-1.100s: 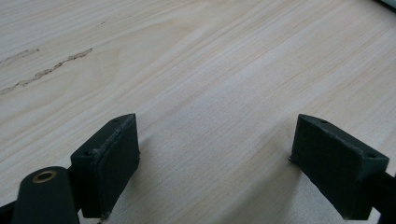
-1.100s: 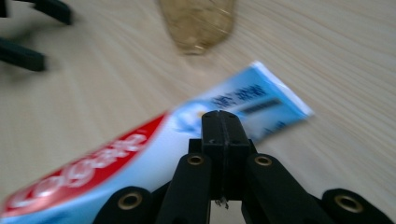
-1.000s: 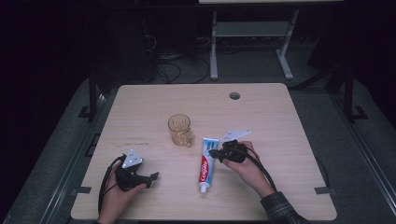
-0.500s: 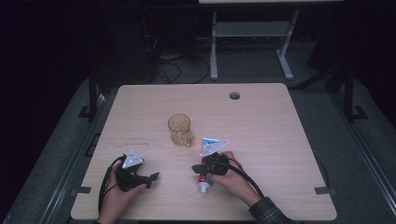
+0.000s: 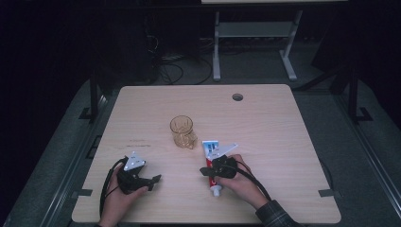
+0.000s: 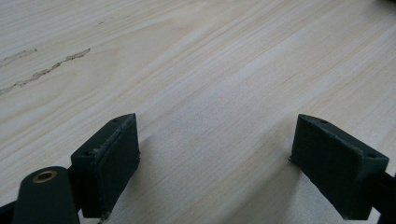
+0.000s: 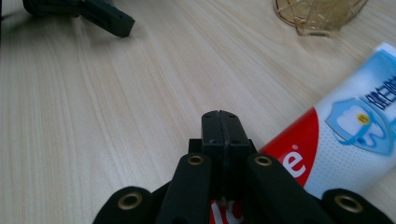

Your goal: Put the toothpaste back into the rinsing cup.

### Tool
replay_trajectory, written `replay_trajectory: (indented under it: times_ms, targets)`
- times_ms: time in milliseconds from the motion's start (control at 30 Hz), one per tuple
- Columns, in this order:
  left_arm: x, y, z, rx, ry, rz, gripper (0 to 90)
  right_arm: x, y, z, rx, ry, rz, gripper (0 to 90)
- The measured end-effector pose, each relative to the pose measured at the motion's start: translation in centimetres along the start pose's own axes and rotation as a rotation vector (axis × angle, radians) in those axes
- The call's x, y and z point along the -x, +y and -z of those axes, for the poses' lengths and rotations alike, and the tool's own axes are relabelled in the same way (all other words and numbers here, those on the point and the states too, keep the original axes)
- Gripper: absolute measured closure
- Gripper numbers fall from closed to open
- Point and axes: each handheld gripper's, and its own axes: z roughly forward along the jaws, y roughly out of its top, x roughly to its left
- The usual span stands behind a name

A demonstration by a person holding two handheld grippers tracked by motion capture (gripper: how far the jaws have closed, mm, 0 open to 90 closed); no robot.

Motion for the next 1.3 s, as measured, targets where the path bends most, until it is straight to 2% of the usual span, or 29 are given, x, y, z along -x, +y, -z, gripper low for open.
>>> replay_trajectory:
  times_ms: [533,733,833,1033,1067,1100,1133,1233,1300]
  targets:
    - [0.0,0.0,0.0,0.000,0.001,0.000,14.0,1.3,-1.6,1.6,-0.015,-0.053,-0.025,89.9]
    - [0.0,0.0,0.0,0.000,0.001,0.001,14.0,1.4,-1.4,2.3,-0.002,-0.050,-0.023,89.0]
    - [0.0,0.0,0.0,-0.001,0.001,0.000,14.0,1.4,-0.9,3.0,0.019,-0.043,-0.027,84.6]
    - [0.0,0.0,0.0,0.002,0.001,0.002,14.0,1.7,0.4,4.5,0.023,-0.080,-0.036,70.7]
    - [0.0,0.0,0.0,0.002,0.001,0.002,14.0,1.7,0.4,4.5,0.023,-0.080,-0.036,70.7]
    - [0.0,0.0,0.0,0.002,0.001,0.003,14.0,1.8,0.6,4.6,0.019,-0.089,-0.043,67.1]
    - [0.0,0.0,0.0,0.002,0.001,0.002,14.0,2.1,1.0,4.8,0.022,-0.121,-0.046,59.8]
    - [0.0,0.0,0.0,0.000,0.000,0.000,14.0,2.5,1.7,4.7,0.013,-0.145,-0.067,48.7]
    - [0.0,0.0,0.0,0.000,0.001,-0.002,14.0,2.7,1.9,4.6,0.007,-0.146,-0.075,46.8]
